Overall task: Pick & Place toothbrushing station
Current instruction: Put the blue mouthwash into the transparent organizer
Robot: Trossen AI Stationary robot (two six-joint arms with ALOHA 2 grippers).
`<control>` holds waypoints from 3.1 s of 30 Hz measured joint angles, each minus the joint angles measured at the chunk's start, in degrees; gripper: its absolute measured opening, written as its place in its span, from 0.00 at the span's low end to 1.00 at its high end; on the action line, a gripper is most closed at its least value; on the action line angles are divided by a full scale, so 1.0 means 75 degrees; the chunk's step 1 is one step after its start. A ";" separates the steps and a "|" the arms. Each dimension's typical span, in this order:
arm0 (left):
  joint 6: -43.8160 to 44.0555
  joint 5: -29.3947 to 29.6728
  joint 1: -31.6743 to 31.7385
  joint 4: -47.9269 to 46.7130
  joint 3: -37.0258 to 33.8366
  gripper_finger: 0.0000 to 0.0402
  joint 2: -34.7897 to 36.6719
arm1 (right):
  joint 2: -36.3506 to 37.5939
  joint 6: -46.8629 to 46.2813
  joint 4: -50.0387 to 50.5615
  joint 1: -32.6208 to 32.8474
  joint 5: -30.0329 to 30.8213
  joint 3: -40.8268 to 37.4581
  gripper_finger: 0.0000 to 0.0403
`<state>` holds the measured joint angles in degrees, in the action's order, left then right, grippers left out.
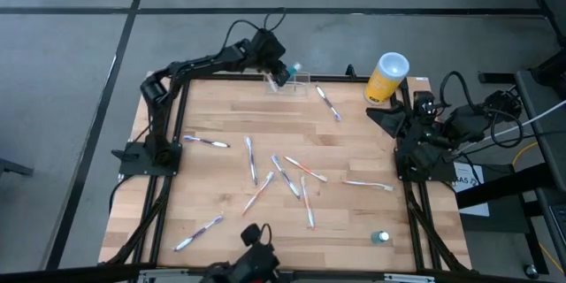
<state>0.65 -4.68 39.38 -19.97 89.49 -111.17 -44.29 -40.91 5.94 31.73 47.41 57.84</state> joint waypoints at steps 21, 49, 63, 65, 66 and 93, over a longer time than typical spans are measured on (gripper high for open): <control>-0.0073 -0.0057 -0.0143 -0.0406 0.0044 0.00 -0.0215 | -0.0085 0.0397 -0.0455 0.0000 -0.0002 0.0000 0.29; -0.1765 -0.3955 -0.4111 -0.2438 0.0041 0.18 0.0232 | -0.0987 -0.4688 0.3790 0.1586 -0.1213 0.0003 0.28; -0.1306 -0.2245 -0.3804 -0.3359 -0.1074 0.09 0.2649 | -0.2867 -0.7397 0.5376 0.2691 -0.7001 0.0003 0.20; -0.1174 -0.1811 -0.3725 -0.3341 -0.1436 0.08 0.3345 | -0.2954 -0.7466 0.5491 0.2824 -0.7575 0.0003 0.19; -0.1128 -0.1645 -0.3697 -0.3319 -0.1619 0.08 0.3669 | -0.2982 -0.7461 0.5575 0.2898 -0.7784 0.0003 0.18; 0.2139 0.1941 -0.6209 -0.3115 -0.4019 0.16 0.7489 | -0.6060 -0.1733 0.9352 0.3437 -0.7552 0.2128 0.11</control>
<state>16.69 9.88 -7.18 -43.33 59.35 -55.00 -89.74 -53.91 76.07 57.50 -9.23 73.80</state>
